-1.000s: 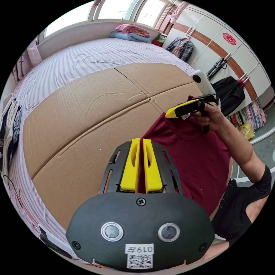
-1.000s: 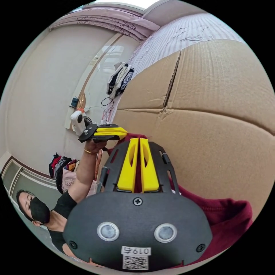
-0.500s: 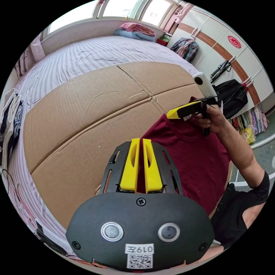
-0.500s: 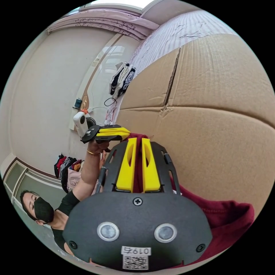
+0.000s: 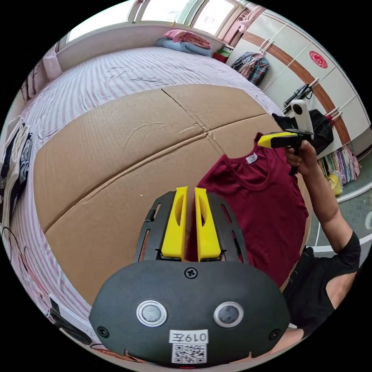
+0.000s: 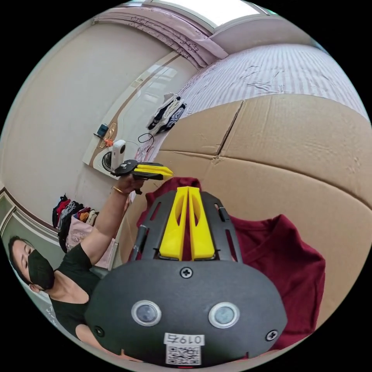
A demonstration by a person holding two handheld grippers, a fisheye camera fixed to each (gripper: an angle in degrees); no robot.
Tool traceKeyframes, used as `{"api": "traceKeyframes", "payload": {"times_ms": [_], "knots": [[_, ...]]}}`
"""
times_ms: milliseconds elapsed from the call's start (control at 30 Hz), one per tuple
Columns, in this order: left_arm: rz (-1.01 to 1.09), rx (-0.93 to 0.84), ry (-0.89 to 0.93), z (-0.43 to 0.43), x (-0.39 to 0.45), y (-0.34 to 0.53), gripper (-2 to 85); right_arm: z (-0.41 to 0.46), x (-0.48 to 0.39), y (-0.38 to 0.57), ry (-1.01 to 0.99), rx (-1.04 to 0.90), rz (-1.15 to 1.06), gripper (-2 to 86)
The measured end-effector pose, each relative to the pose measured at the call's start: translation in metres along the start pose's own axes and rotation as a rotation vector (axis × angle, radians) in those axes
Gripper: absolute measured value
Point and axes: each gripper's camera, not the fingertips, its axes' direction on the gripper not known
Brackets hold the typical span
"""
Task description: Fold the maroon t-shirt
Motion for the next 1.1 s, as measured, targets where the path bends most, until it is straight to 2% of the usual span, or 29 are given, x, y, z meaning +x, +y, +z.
{"api": "traceKeyframes", "payload": {"times_ms": [133, 233, 467, 733, 1100], "knots": [[-0.067, 0.059, -0.007, -0.030, -0.018, 0.011, 1.1, -0.013, -0.001, 0.034, 0.082, -0.002, -0.020, -0.7], [0.044, 0.120, 0.096, -0.047, 0.015, 0.013, 1.4, -0.020, 0.008, 0.053, 0.120, 0.013, -0.001, -0.7], [0.153, 0.052, -0.030, -0.011, 0.096, -0.042, 2.8, -0.057, 0.040, 0.078, 0.132, 0.144, 0.084, -0.7], [0.112, 0.016, 0.061, 0.017, 0.084, -0.084, 6.9, -0.002, 0.003, 0.067, 0.072, 0.029, -0.070, -0.7], [0.235, -0.076, 0.027, 0.020, 0.099, -0.109, 2.7, 0.026, 0.005, 0.068, 0.075, 0.015, -0.078, -0.7]]}}
